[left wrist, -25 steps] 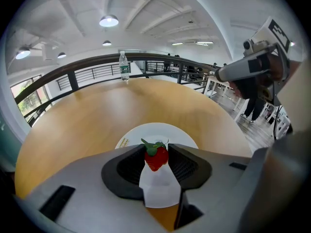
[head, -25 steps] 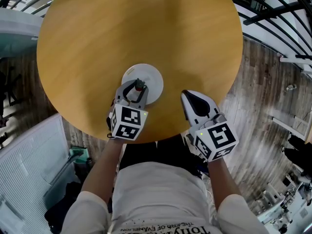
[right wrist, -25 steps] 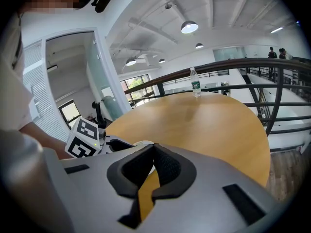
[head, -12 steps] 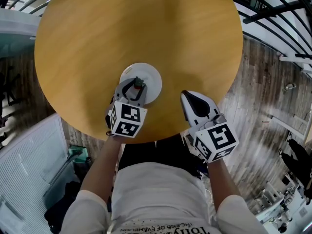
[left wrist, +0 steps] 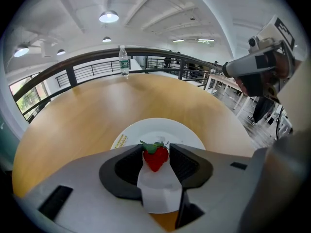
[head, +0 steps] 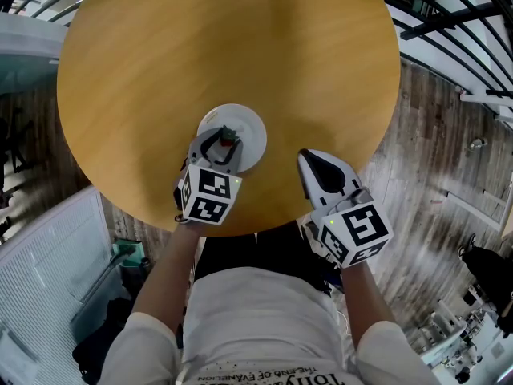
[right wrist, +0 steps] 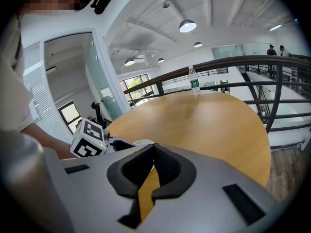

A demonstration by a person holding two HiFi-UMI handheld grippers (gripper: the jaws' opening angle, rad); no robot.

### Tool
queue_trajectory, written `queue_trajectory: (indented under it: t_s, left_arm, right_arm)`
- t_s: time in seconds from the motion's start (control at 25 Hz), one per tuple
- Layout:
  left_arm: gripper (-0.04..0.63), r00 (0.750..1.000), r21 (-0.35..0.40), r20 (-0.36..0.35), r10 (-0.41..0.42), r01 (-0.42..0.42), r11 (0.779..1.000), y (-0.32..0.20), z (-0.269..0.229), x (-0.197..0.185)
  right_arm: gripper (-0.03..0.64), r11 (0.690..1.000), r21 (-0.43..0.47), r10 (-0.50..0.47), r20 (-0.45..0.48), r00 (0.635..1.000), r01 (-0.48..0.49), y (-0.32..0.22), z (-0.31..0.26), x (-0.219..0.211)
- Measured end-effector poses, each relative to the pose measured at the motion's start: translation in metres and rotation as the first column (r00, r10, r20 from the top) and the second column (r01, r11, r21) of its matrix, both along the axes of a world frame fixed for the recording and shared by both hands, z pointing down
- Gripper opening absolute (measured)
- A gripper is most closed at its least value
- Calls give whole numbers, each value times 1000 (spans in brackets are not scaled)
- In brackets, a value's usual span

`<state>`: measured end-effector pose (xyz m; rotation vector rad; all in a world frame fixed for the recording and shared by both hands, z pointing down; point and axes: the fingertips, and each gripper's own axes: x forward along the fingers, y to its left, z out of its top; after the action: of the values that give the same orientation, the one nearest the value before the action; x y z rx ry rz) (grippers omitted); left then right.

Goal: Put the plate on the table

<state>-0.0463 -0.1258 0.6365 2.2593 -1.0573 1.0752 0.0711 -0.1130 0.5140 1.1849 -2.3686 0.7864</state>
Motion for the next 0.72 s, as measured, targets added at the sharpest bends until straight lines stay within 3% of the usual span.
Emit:
queue_trajectory:
  t_s: [0.72]
  left_arm:
    - [206,1000,45,-14,-11,12,999,2,-24,-4]
  right_arm:
    - [20,1000,28,-4,2,1000,4,1,-14,-1]
